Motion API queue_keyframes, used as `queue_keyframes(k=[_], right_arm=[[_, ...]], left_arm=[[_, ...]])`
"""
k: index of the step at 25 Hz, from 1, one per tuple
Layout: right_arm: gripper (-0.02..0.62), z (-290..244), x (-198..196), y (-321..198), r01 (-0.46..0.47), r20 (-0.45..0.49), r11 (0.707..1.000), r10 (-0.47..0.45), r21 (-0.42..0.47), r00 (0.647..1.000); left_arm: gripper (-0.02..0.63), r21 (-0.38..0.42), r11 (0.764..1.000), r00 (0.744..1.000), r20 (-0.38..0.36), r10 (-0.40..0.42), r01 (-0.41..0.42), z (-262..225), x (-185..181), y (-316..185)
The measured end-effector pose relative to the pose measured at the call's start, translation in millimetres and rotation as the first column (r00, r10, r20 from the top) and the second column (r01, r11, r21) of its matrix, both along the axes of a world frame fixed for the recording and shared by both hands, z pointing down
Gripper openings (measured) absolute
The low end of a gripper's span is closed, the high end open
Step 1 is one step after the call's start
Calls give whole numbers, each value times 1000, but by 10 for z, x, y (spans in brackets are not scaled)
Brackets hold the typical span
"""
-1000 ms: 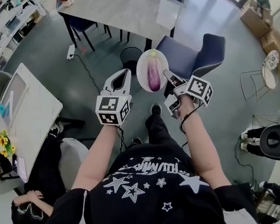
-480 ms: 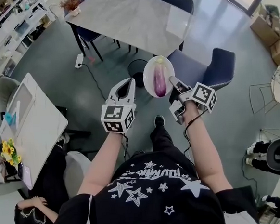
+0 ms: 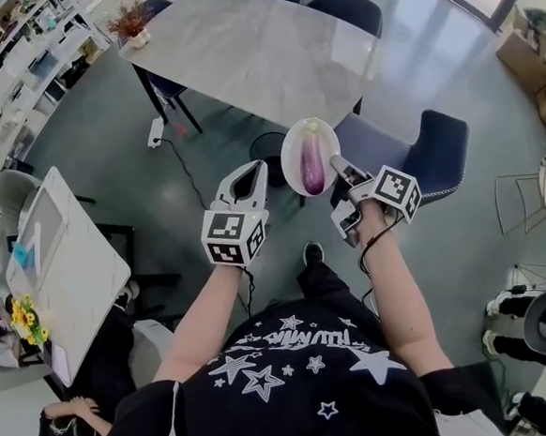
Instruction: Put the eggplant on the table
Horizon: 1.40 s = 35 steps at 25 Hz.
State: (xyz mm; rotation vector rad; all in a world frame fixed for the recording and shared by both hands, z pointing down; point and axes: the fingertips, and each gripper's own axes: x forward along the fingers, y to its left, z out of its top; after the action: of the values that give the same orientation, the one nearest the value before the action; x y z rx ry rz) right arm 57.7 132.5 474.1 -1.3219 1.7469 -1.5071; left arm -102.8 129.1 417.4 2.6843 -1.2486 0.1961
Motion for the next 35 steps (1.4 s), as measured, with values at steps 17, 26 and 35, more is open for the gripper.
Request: queue_keyframes(k=[17,26,35], right_arm=[[21,133,453,-991,72,8,996,-72,-49,997],[21,185,759,-1404,122,0,990,-123,-72,992],[21,257,721,-1542,144,14,987,-143,-73,990]], left_arm=[[8,-37,998,999,15,-52,52,54,492,-920],[8,-45,994,995,0,-97,97,23,823,-1356],[8,-68,987,990,-6,-143,143,134,699,-1489]])
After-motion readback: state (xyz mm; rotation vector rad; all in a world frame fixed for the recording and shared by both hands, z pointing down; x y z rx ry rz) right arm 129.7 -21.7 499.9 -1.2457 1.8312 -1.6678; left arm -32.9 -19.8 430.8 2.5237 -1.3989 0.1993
